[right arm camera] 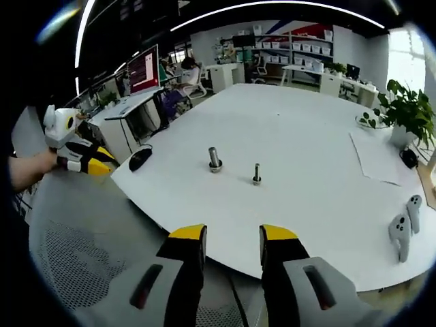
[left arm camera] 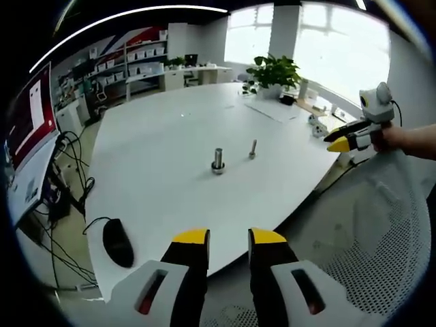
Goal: Place the washer onto the threaded stud by aligning its center hole with the stud, sliding it down to the base, and recovering from edge contact or off-axis alignment until the washer reaches the visible bottom stop.
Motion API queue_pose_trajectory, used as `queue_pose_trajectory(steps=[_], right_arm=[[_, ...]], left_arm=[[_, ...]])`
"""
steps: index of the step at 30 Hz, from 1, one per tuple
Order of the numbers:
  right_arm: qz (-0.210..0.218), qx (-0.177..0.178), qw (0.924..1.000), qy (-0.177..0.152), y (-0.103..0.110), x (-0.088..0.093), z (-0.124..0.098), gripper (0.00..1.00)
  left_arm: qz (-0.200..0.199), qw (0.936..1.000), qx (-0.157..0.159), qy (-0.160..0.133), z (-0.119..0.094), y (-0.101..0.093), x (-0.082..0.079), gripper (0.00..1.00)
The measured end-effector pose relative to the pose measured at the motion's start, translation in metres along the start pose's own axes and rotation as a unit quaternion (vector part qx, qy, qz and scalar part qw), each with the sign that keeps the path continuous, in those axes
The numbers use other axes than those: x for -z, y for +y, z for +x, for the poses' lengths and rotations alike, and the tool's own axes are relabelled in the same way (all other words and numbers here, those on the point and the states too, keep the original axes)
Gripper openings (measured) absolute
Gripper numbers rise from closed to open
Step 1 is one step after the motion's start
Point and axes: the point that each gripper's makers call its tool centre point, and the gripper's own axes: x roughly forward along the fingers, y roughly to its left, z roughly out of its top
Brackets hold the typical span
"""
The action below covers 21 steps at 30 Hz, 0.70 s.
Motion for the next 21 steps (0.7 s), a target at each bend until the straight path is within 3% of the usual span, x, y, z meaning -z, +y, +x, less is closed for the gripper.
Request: queue_pose_trajectory(steps=[4, 21], right_arm=[[-0.012, -0.005, 0.9998, 0.013, 0.0019, 0.0049, 0.0022, 0.32], [-0.007, -0.004, 0.9999, 0.012, 0.0001, 0.0058, 0.0016, 0.32]], left_arm=[[0.001, 1.0, 0.002, 0.005, 0.0014, -0.0012, 0.0013, 0.2], [-0.003, 0.9999, 0.0, 0.011, 0.0021, -0.0007, 0.0034, 0.19]])
